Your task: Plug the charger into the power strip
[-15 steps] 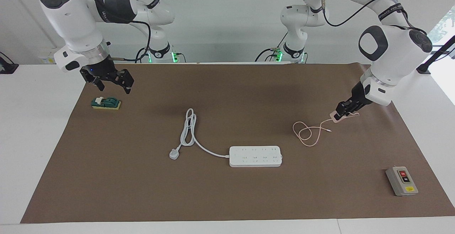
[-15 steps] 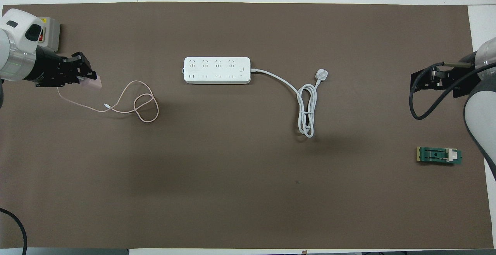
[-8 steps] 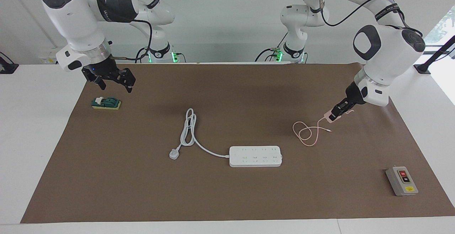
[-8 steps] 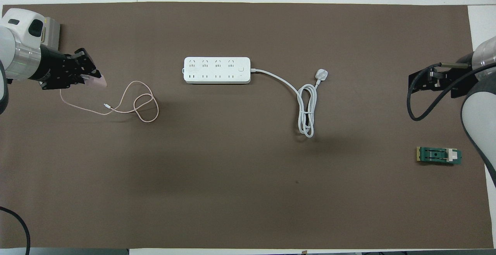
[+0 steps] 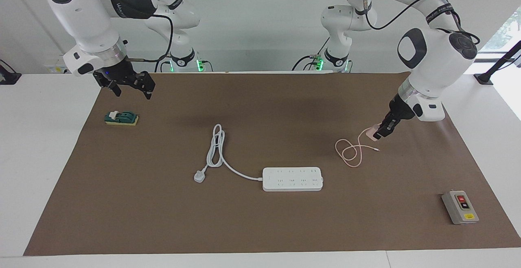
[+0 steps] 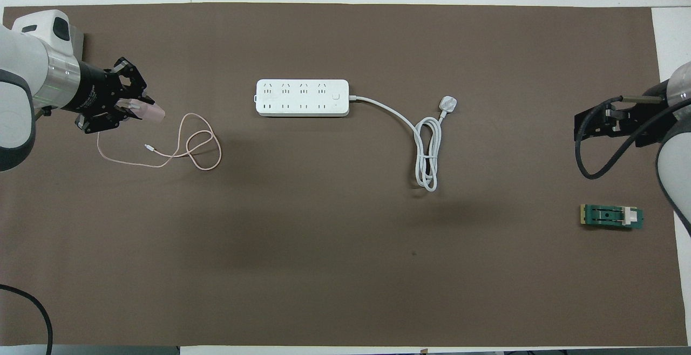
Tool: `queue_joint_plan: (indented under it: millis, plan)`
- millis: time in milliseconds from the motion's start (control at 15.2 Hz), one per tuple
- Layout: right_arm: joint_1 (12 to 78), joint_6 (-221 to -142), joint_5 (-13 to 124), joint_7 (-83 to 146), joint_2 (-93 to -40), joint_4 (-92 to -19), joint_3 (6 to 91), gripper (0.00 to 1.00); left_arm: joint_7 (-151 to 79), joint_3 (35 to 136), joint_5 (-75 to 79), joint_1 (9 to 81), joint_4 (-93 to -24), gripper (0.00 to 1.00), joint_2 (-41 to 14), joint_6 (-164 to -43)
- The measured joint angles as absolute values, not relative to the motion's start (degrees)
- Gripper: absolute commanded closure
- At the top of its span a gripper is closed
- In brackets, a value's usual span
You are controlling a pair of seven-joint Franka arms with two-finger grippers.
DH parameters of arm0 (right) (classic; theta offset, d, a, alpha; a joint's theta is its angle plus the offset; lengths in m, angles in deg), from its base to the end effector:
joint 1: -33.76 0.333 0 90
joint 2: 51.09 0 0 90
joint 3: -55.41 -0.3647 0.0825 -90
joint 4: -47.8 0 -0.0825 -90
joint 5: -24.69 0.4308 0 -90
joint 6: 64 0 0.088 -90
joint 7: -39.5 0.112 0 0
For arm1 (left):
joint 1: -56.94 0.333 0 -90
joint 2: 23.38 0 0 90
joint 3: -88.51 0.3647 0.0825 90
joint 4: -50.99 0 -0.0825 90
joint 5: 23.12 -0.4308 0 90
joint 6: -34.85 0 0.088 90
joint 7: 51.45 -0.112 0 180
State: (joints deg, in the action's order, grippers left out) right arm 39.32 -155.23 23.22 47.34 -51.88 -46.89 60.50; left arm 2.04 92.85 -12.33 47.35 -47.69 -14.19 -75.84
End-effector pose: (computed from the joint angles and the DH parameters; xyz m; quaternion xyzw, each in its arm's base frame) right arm 0.6037 0.0025 0.6194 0.9972 -0.0635 -0.0360 0.0161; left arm 0.6644 -0.0778 0.5200 0.8964 0.4347 -0.0189 0.0843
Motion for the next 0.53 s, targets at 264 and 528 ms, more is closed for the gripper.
queue_joint_plan:
  millis: [264, 528]
  plan:
    - [40.1, -155.1, 23.2, 47.3, -52.8, -46.4, 61.7, 0.0, 16.6, 92.8, -14.6, 46.2, -47.7, 1.0, -14.0, -75.3]
    - [40.3, -155.0, 23.3, 47.2, -52.7, -45.7, 61.1, 0.0, 29.0, 92.7, -17.7, 42.3, -47.6, 1.0, -12.9, -75.4]
